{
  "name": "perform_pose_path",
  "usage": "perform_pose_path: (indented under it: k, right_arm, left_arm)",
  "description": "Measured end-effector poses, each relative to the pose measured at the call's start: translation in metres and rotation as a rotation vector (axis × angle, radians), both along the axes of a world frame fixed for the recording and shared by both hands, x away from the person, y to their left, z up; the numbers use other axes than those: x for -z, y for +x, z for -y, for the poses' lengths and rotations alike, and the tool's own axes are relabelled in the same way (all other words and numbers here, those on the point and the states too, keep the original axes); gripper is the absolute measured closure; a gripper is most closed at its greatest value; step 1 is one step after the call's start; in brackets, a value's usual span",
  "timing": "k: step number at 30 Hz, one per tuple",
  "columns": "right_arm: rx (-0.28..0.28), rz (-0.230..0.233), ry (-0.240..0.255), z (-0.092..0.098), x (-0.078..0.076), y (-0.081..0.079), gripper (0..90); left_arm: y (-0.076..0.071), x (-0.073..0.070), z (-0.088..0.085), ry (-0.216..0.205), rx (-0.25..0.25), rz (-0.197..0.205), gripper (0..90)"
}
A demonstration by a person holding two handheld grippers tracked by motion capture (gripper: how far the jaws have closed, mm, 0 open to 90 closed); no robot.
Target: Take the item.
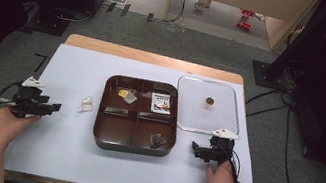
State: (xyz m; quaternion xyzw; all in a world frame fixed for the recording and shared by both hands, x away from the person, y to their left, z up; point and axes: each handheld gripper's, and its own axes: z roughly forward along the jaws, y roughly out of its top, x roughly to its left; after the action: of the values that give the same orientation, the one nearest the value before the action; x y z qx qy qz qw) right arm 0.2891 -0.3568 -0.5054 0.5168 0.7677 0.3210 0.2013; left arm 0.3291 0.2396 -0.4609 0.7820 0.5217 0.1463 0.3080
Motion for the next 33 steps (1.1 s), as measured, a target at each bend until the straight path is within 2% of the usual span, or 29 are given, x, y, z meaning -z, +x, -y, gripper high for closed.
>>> perform_pose_path:
  k: [13,16,24,28,33]
  right_arm:
    - [0.0,0.0,0.0,0.0,0.0,0.0,0.0]
    - [0.0,0.0,0.0,0.0,0.0,0.0,0.0]
    - [0.0,0.0,0.0,0.0,0.0,0.0,0.0]
    - [0.0,0.0,0.0,0.0,0.0,0.0,0.0]
    - [0.0,0.001,0.0,0.0,0.0,0.0,0.0]
  left_arm:
    - [-0.002,0.007,-0.008,0.048,0.015,0.017,40.3]
    - [-0.002,0.011,-0.011,0.062,0.013,0.006,40.4]
    - [-0.002,0.015,-0.011,0.061,0.021,-0.015,40.6]
    - [-0.003,0.017,-0.012,0.057,0.031,-0.003,39.1]
    - [-0.009,0.023,-0.011,0.051,0.084,0.046,28.0]
